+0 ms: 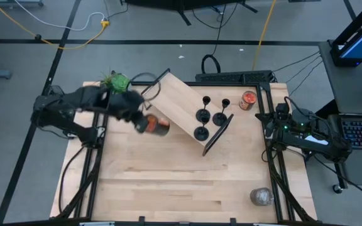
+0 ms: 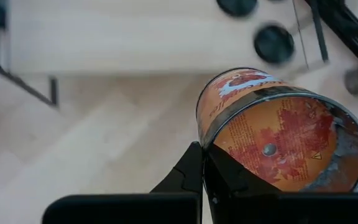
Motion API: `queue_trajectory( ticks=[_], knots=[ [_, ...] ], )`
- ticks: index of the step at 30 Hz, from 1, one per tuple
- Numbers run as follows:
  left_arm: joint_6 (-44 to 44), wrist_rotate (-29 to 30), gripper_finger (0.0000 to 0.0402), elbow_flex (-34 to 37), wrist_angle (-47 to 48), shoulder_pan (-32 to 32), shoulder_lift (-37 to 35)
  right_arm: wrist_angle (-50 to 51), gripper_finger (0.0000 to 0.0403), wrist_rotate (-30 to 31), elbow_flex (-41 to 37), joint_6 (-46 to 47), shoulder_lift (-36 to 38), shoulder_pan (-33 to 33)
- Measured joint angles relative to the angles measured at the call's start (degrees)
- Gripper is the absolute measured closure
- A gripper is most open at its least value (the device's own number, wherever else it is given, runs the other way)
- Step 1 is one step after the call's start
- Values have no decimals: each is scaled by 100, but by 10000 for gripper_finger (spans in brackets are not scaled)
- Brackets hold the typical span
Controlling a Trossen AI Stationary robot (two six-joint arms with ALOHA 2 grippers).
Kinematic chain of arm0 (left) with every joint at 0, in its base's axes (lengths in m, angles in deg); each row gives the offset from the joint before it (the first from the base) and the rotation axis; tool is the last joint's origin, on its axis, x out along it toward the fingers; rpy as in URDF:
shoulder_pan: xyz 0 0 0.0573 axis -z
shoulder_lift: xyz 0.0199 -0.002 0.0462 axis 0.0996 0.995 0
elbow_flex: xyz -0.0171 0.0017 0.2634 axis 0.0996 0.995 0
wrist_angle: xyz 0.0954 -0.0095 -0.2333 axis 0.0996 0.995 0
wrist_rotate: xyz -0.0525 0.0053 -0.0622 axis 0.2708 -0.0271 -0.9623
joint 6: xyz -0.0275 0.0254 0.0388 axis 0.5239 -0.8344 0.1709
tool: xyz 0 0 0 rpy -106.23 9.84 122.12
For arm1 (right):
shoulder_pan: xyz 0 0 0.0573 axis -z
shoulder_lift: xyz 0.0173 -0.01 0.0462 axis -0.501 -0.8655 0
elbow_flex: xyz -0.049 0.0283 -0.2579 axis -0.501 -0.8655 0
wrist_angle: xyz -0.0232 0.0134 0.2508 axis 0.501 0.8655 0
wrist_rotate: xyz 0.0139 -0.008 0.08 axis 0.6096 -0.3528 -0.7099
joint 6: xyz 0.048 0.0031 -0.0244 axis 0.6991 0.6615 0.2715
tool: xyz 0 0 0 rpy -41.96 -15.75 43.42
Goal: Pick & Place candle stick holders
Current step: Put the bottom orange scented candle on the shelf
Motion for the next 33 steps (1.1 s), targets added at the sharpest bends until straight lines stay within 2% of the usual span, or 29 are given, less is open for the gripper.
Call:
queue_trajectory(
  ticks=[9,19,25,33],
  knots=[
    [-1267,-225,401,-1783,324,-1372,1493,-2,403,0,0,-9,2,0],
    [-1984,-281,401,-3760,1154,-2473,3238,-2,403,0,0,-10,2,0],
    [-2017,-566,401,-4153,1306,-2919,3861,-4,403,-27,0,-10,2,0],
    [-1779,-542,401,-4161,1334,-3243,4028,-4,403,-347,0,-23,0,-2]
  ],
)
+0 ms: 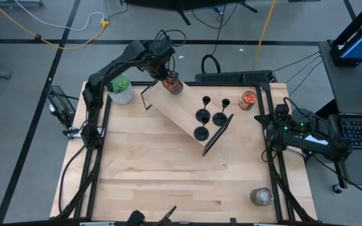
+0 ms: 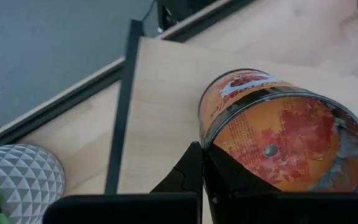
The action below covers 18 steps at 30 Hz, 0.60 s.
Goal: Pick & Place candle stick holders
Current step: Put the bottom orange scented candle on the shelf
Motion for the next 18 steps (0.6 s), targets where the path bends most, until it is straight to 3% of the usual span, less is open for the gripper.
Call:
queue_trajectory(
  ticks=[18],
  knots=[
    [-279,-67,402,-1,-189,-487,225,0,403,-115,0,162,0,0]
  ],
)
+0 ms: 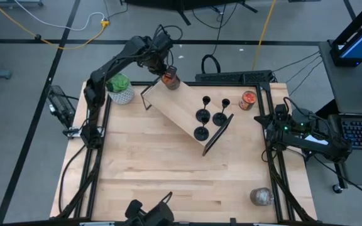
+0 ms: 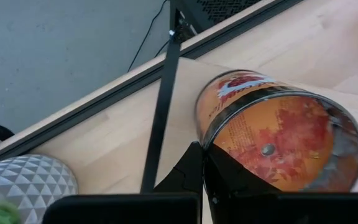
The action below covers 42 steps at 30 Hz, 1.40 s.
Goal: Pick & Place candle stick holders
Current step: Put the bottom orange scented candle on the shelf, then put the orange scented candle on the shelf
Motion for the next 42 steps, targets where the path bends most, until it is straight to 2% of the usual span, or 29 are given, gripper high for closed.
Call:
queue_trajectory(
  ticks=[30,42],
  knots=[
    [-20,-215,396,0,-59,-15,4,-2,403,19,0,28,0,2],
    [6,-232,343,0,-100,-15,-9,-2,403,15,0,145,0,2]
  ],
)
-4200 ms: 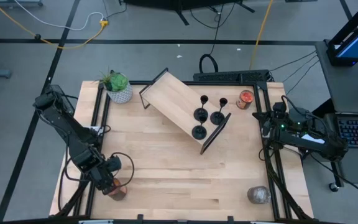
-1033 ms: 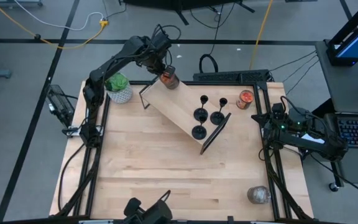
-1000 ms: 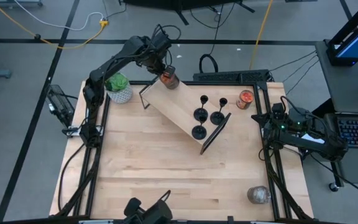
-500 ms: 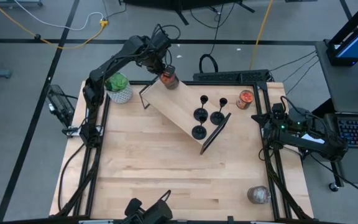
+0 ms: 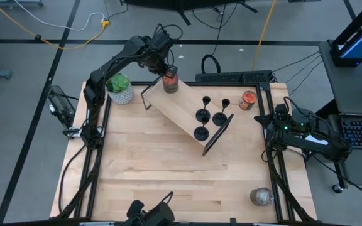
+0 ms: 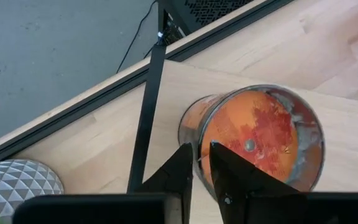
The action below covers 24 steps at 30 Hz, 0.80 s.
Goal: Pick & Place candle stick holders
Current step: Put the orange scented candle on the shelf
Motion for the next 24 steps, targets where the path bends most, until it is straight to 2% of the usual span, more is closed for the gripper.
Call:
queue_trajectory(
  ticks=[5,9,13,16,21,24],
  knots=[
    [1,-1,321,2,-113,-7,-59,0,403,0,0,-1,0,0],
    [72,-65,304,-59,-79,-37,-390,-85,403,100,0,-5,0,-2],
    [63,-83,294,-66,-72,9,-891,-839,403,825,0,-26,-57,0],
    [-286,60,294,-66,-74,207,-1301,-1456,403,1264,0,-334,-234,0],
    [-1181,342,293,-74,-136,713,-1910,-1936,403,2084,10,-701,-912,0],
    [-1422,426,293,-74,-226,1060,-2145,-1957,403,2343,113,-711,-1466,5]
  ],
)
